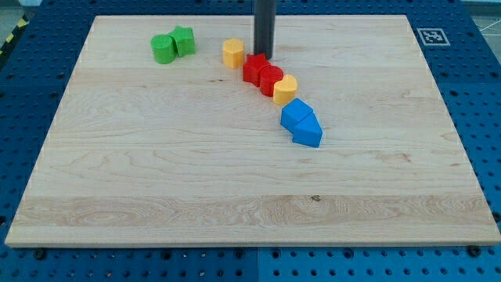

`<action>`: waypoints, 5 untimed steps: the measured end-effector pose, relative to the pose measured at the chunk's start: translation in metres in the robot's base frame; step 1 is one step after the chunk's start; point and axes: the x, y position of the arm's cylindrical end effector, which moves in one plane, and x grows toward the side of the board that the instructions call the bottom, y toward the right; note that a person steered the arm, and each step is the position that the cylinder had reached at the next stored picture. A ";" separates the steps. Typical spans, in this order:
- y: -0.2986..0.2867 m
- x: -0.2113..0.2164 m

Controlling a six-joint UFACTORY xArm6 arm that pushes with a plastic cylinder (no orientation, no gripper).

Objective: Separate the red star and the red circle

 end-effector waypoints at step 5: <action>-0.145 0.114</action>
